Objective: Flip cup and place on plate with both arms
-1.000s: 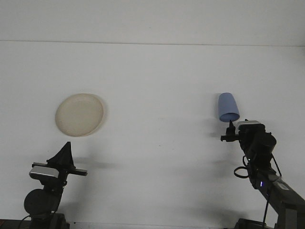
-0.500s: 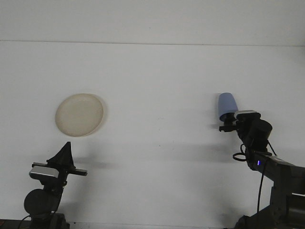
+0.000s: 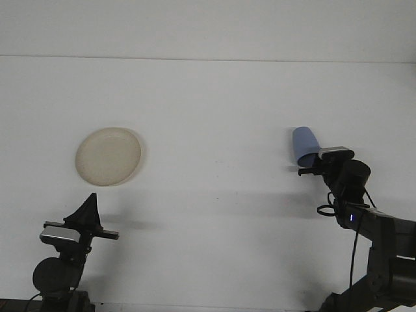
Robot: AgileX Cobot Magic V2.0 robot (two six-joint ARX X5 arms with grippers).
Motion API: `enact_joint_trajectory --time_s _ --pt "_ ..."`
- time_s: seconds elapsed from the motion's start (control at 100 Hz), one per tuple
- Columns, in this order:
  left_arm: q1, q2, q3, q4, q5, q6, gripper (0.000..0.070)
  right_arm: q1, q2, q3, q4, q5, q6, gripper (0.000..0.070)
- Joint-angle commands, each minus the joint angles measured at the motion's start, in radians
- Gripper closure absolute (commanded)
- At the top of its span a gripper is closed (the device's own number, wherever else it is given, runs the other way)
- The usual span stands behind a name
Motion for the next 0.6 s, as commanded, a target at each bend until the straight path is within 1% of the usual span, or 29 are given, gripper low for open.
enact_joint_trajectory --time_s 0.0,0.16,0.28,0.47,0.59 --pt "0.0 -0.002 -0.02 0.012 -0.002 -0.002 0.0688 -0.002 0.022 0.014 0.005 -0.003 -0.008 0.0695" --pt "0.0 -0.002 -0.02 0.012 -0.002 -0.002 0.0688 -0.001 0.011 0.013 0.0 -0.003 0.0 0.0695" --pt "0.0 -0.002 -0.02 0.012 -0.002 -0.002 0.0688 0.003 -0.048 0.013 -0.034 -0.002 0.002 0.0695" --pt "0.0 -0.002 -0.02 0.012 -0.002 -0.002 0.0688 0.014 -0.245 0.013 -0.182 0.012 0.012 0.0696" --pt "0.0 -0.002 -0.02 0.012 -0.002 -0.002 0.0688 0.029 -0.404 0.013 -0.334 0.062 0.038 0.0696"
